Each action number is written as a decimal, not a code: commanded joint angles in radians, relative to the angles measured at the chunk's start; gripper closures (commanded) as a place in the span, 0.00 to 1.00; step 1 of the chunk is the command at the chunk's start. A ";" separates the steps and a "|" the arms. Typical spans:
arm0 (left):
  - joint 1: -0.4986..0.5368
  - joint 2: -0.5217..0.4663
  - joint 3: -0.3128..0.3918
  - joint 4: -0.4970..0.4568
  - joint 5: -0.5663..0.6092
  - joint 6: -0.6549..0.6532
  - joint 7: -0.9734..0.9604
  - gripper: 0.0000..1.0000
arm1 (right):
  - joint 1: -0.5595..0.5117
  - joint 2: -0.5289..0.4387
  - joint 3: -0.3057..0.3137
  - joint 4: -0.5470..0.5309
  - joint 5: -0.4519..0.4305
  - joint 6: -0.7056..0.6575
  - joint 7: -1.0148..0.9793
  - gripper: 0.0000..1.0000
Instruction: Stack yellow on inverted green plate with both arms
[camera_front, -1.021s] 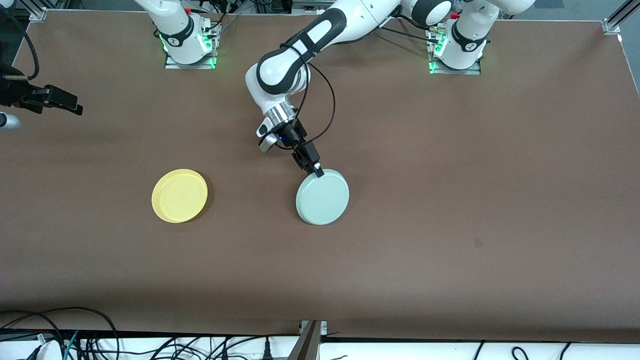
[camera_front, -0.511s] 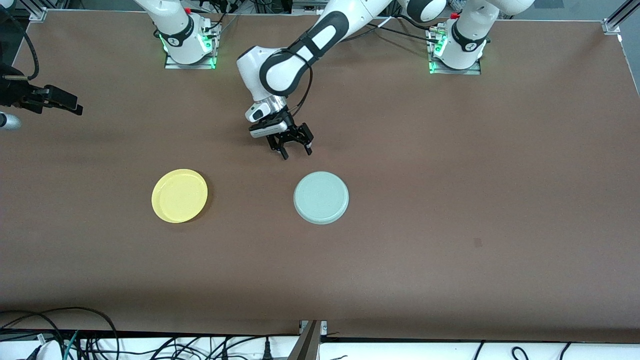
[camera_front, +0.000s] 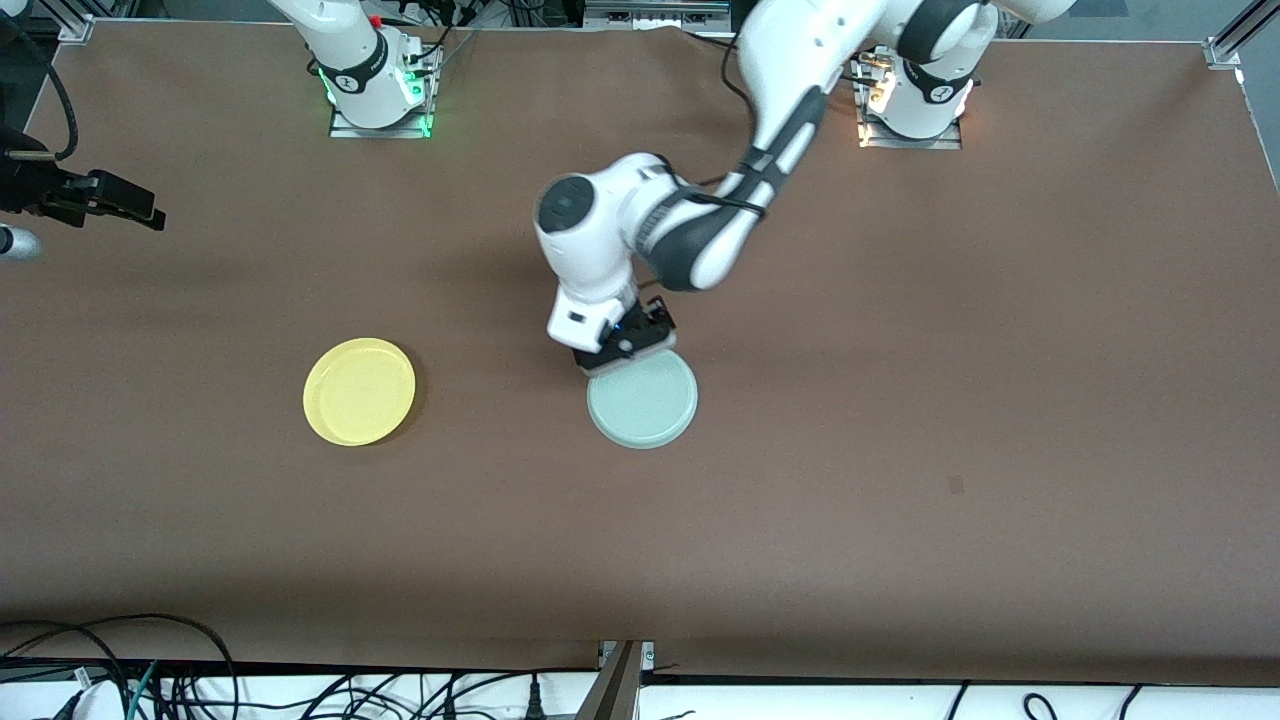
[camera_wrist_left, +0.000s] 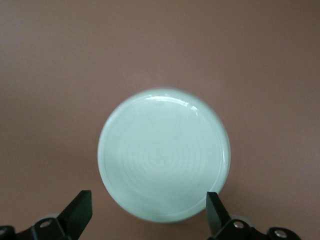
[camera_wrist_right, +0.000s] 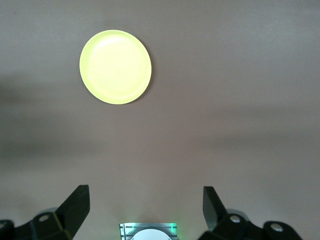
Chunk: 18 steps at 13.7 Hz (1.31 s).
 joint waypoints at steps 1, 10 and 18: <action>0.114 -0.086 -0.018 -0.026 -0.123 -0.012 0.036 0.00 | -0.021 0.004 -0.004 -0.004 0.019 0.004 0.009 0.00; 0.432 -0.344 -0.015 -0.026 -0.289 -0.542 0.520 0.00 | -0.013 0.248 -0.018 -0.033 0.038 0.339 0.074 0.00; 0.621 -0.721 0.007 -0.246 -0.125 -0.663 1.143 0.00 | -0.013 0.459 0.026 -0.340 0.220 1.017 0.023 0.00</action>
